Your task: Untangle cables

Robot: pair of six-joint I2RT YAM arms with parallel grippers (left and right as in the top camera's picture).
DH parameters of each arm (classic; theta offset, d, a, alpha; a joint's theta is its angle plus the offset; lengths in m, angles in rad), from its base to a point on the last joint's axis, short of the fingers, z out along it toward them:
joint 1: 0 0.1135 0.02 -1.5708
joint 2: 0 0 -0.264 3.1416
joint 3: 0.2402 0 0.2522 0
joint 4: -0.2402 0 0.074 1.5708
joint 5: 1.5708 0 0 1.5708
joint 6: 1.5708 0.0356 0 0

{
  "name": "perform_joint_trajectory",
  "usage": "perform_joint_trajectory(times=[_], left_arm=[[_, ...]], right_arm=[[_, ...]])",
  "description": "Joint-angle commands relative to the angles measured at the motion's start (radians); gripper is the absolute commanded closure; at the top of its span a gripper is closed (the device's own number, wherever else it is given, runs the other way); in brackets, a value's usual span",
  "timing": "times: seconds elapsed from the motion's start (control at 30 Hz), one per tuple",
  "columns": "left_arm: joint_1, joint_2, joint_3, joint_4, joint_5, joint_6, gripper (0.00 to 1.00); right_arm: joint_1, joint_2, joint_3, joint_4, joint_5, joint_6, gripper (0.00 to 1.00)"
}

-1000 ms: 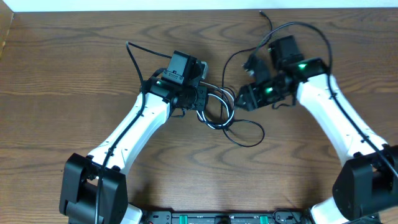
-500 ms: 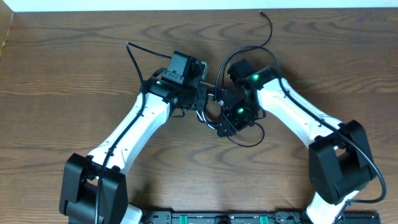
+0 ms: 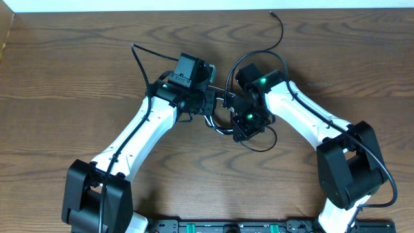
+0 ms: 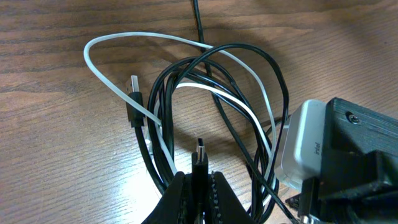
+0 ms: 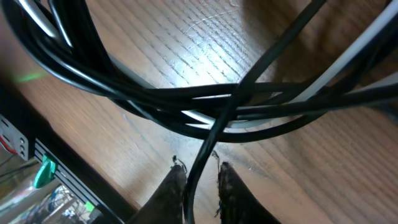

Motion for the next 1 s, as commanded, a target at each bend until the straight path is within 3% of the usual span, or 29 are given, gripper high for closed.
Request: perform_joint_trajectory(times=[0.0, 0.2, 0.3, 0.37, 0.43, 0.5, 0.7, 0.97], left_arm=[[0.001, -0.002, 0.004, -0.003, 0.015, 0.009, 0.93], [0.001, -0.002, 0.004, -0.003, 0.015, 0.009, 0.93], [0.001, -0.002, 0.004, -0.003, 0.015, 0.009, 0.93], [0.001, -0.002, 0.004, -0.003, 0.015, 0.009, 0.93], [0.001, -0.002, 0.004, -0.003, 0.015, 0.009, 0.93], [0.001, -0.002, 0.004, -0.003, 0.015, 0.009, 0.93], [0.001, -0.002, 0.004, -0.003, 0.014, 0.010, 0.92], [0.001, -0.002, 0.004, -0.003, -0.010, 0.009, 0.93]], right_arm=[[0.011, 0.003, -0.011, 0.014, 0.007, 0.008, 0.85], [0.023, 0.003, -0.062, 0.071, 0.004, 0.027, 0.84], [0.025, 0.003, -0.062, 0.081, -0.003, 0.027, 0.71], [0.025, 0.003, -0.062, 0.089, -0.004, 0.038, 0.68], [0.026, 0.003, -0.062, 0.093, -0.004, 0.042, 0.78], [0.026, 0.003, -0.062, 0.096, -0.004, 0.051, 0.99], [-0.003, -0.039, 0.018, 0.045, -0.039, 0.071, 0.99], [-0.112, -0.232, 0.225, -0.055, -0.121, 0.060, 0.99]])
